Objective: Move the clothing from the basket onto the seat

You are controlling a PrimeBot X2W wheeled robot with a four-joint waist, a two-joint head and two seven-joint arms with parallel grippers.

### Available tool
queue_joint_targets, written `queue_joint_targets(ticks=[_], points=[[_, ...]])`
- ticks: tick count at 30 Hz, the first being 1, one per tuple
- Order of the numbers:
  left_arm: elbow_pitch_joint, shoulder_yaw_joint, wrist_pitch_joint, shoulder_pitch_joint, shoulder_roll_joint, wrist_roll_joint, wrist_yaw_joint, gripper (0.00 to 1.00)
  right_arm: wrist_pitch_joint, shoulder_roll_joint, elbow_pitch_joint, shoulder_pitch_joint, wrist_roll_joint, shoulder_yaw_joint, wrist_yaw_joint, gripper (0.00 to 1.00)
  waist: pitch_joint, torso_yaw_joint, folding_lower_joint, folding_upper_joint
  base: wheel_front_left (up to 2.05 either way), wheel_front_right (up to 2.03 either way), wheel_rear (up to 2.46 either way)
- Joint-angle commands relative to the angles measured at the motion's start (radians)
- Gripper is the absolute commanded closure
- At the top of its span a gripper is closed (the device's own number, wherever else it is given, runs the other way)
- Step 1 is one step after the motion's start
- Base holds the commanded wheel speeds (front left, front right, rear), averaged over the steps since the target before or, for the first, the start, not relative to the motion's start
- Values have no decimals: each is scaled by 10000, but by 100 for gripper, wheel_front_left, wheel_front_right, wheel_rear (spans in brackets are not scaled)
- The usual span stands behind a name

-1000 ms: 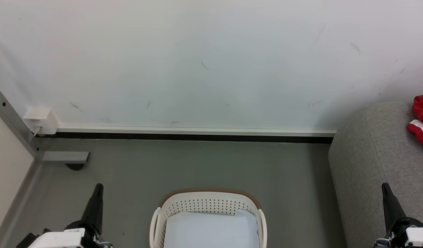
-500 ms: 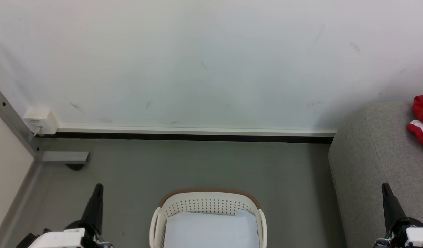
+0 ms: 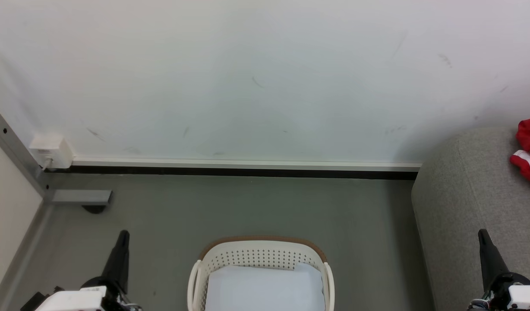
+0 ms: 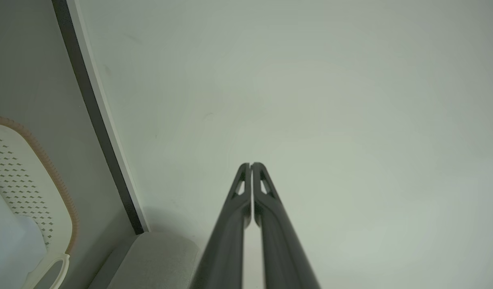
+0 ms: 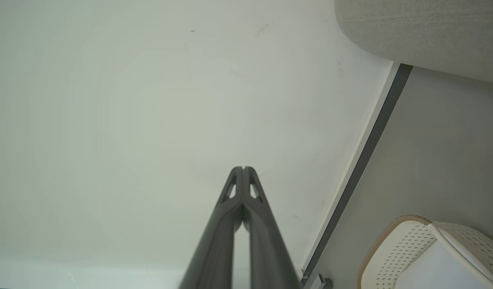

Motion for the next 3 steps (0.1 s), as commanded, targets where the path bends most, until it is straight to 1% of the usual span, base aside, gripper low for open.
queue_joint_targets(ticks=[1,3], points=[[-29,28,33,-70,71,-140,-68,100,27,-74,29,-121,21,-31,-21,100,0,0,-1,0,0,0,0],[-29,28,33,-70,71,-140,-68,100,27,-74,29,-121,22,-31,-21,100,0,0,-1,0,0,0,0]])
